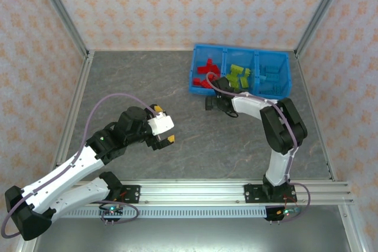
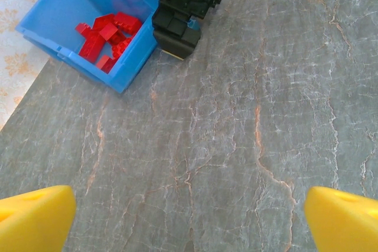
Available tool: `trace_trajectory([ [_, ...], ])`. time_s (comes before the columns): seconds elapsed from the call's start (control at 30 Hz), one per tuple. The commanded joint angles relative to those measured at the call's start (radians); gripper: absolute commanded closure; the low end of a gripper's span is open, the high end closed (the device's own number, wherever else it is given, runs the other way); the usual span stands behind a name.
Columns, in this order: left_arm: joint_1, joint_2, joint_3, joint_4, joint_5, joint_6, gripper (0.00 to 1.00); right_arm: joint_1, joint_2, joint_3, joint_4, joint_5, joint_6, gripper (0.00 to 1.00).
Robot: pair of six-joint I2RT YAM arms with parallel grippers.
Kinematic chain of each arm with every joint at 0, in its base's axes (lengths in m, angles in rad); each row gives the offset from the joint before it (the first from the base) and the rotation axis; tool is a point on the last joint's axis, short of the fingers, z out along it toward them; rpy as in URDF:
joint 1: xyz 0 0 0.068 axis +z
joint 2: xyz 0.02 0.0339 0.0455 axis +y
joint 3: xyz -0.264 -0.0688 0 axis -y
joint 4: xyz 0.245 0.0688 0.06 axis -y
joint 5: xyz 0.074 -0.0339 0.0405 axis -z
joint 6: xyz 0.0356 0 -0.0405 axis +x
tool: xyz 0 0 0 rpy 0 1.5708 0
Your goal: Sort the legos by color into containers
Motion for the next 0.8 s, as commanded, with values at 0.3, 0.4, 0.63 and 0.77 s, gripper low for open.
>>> trace_trajectory([
  [0.3,0.010,-0.004,0.002,0.013,-0.005,-0.012,0.00,0.031,0.045,0.036,0.023,0.020,0.074,0.32],
  [0.4,0.010,-0.001,0.005,0.014,0.000,-0.015,0.00,0.030,-0.031,-0.024,0.017,0.023,0.091,0.41],
  [0.63,0.012,-0.029,-0.003,0.040,0.041,-0.028,0.00,0.030,-0.356,-0.232,0.045,0.072,0.152,0.48],
  [0.77,0.025,-0.071,-0.027,0.106,0.096,-0.078,0.00,0.006,-0.522,-0.277,0.033,0.121,0.173,0.49],
])
